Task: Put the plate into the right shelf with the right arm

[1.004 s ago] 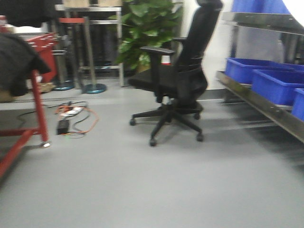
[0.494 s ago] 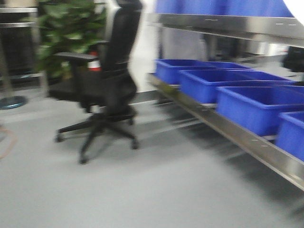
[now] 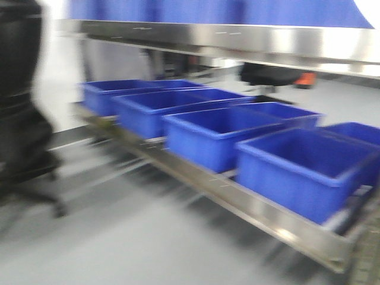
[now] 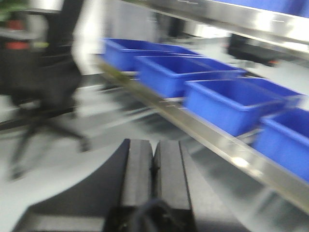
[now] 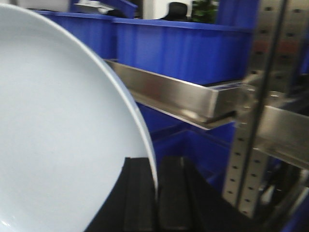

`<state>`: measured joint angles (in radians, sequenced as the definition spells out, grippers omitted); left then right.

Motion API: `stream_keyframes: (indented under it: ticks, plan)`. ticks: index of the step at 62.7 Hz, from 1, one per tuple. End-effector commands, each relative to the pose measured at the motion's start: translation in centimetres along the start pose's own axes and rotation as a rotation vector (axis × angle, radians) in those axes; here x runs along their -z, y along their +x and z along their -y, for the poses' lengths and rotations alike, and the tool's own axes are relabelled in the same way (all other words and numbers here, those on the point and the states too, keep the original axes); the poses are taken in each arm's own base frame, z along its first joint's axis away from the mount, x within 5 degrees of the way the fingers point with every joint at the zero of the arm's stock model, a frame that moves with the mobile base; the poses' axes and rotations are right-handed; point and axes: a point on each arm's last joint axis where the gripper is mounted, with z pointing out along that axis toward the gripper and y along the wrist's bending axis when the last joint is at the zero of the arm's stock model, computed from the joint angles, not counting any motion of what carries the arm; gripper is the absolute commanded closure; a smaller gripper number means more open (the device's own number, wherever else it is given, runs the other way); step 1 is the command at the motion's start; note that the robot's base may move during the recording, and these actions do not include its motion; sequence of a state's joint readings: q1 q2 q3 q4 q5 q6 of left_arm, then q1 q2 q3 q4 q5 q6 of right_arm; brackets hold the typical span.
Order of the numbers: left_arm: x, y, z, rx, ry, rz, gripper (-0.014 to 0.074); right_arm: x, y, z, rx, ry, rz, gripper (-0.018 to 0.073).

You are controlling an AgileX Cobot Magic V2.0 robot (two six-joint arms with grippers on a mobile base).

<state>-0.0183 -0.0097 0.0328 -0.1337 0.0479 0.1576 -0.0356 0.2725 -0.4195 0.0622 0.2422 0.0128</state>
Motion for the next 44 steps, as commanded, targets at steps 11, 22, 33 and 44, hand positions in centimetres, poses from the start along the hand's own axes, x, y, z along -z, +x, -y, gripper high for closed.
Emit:
stream_keyframes:
  ticks: [11, 22, 33, 44]
  plan:
    - [0.08, -0.52, -0.11, 0.015, -0.012, 0.089, 0.0724, 0.17, -1.77, -0.03, 0.005, 0.005, 0.115, 0.0507]
    - [0.08, -0.52, -0.11, 0.015, -0.012, 0.089, 0.0724, 0.17, -1.77, -0.03, 0.005, 0.005, 0.115, 0.0507]
    - [0.08, -0.52, -0.11, 0.015, -0.012, 0.089, 0.0724, 0.17, -1.77, -0.03, 0.005, 0.005, 0.115, 0.0507]
    - [0.08, -0.52, -0.11, 0.015, -0.012, 0.089, 0.0724, 0.17, -1.77, -0.03, 0.005, 0.005, 0.115, 0.0507]
